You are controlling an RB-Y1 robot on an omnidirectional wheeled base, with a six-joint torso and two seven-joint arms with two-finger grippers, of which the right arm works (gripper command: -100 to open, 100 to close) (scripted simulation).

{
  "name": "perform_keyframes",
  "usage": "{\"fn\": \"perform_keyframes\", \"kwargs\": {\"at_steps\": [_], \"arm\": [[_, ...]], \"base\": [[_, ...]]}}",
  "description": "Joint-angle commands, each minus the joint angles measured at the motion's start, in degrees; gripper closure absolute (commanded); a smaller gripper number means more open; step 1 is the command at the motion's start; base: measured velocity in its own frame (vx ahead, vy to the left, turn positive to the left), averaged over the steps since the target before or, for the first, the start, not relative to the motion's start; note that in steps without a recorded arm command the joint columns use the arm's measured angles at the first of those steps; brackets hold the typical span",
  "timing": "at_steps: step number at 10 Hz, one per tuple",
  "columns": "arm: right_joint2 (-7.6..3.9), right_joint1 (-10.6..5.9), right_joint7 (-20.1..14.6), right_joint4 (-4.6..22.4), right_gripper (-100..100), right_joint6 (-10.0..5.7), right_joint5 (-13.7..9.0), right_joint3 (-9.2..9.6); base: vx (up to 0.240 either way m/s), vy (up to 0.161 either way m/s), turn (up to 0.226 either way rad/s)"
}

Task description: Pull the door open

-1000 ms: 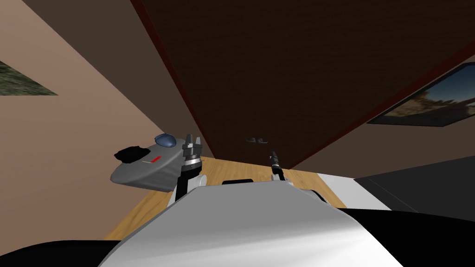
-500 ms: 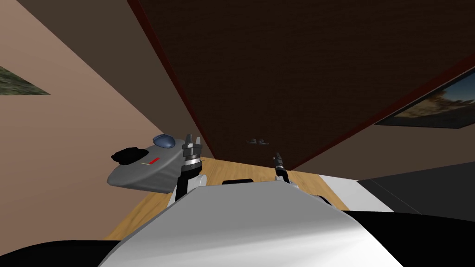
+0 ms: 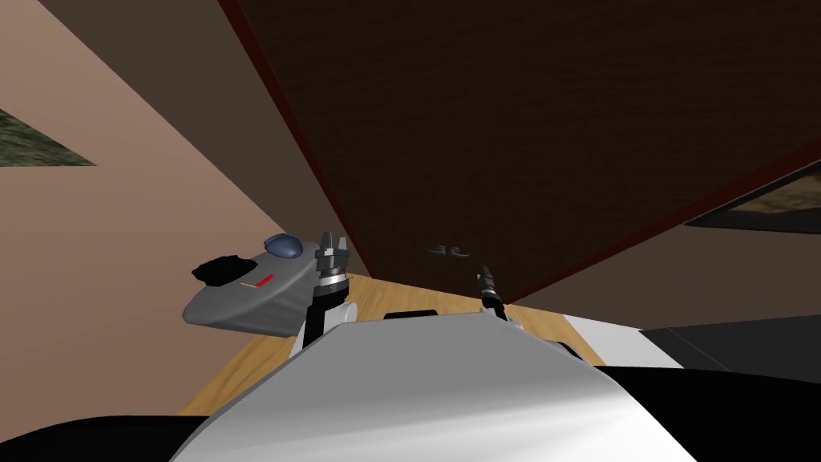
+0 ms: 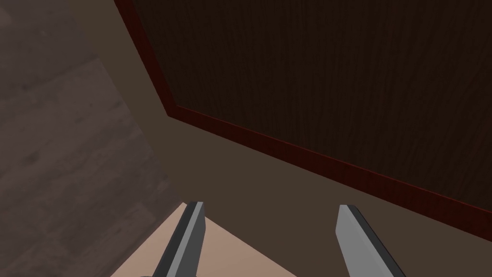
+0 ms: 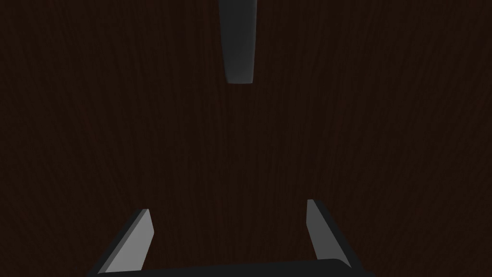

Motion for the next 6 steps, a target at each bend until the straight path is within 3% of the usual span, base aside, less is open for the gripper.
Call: {"fn": "perform_keyframes", "kwargs": {"at_steps": [1, 4, 5, 6], "arm": [[0.27, -0.29, -0.4, -0.3, -100, -0.26, 0.2, 0.38], [2.38, -2.54, -0.8, -1.3, -100, -0.77, 1.2, 2.29], [1.63, -1.95, -0.8, -1.2, -100, -0.67, 1.0, 1.85], [1.63, -1.95, -0.8, -1.2, 100, -0.67, 1.0, 1.85]], "base": [[0.181, -0.058, 0.106], [0.21, 0.004, 0.179], [0.111, 0.034, 0.042], [-0.014, -0.008, -0.037]]}}
